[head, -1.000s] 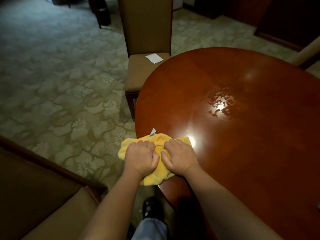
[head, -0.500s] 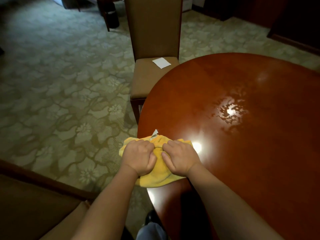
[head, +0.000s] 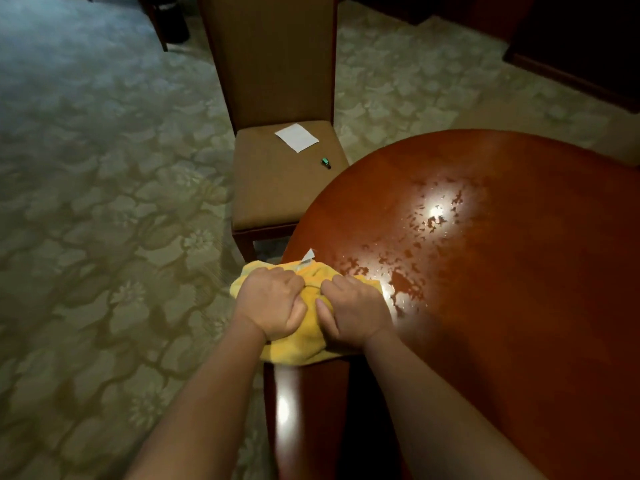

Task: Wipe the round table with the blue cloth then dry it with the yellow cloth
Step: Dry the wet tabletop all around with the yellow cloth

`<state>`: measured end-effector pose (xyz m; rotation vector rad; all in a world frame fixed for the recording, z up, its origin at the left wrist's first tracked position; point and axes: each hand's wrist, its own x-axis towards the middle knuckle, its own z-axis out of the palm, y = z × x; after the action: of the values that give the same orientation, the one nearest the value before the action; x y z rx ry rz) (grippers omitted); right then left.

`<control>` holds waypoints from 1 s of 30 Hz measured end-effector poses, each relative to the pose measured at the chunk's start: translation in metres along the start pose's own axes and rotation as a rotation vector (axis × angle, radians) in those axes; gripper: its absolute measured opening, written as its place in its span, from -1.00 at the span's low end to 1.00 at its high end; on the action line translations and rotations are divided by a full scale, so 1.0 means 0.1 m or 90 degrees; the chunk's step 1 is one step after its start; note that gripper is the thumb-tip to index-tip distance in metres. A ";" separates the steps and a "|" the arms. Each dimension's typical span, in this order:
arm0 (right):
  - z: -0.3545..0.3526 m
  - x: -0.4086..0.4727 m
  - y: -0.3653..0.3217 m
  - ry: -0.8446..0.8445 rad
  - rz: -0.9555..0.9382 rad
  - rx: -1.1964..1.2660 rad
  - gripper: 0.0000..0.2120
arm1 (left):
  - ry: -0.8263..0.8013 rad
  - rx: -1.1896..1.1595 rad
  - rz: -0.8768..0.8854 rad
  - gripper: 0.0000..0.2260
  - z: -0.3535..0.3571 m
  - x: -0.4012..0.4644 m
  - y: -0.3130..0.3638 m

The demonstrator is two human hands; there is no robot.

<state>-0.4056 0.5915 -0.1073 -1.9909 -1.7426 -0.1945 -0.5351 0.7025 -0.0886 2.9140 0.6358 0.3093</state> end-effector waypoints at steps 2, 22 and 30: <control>0.05 0.18 0.08 0.000 0.016 -0.003 -0.72 | 0.009 -0.002 0.010 -0.76 0.02 0.20 -0.12; -0.34 -0.56 -0.03 -0.022 0.039 -0.013 -0.74 | 0.058 0.057 -0.107 -0.74 0.03 -0.43 0.74; -0.87 -1.72 -0.24 -0.022 0.076 -0.042 -0.73 | 0.011 0.038 -0.062 -0.78 0.05 -1.14 1.71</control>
<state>-0.4411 0.4006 -0.0966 -2.1501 -1.6510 -0.1801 -0.5678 0.4996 -0.0813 2.9276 0.8006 0.3102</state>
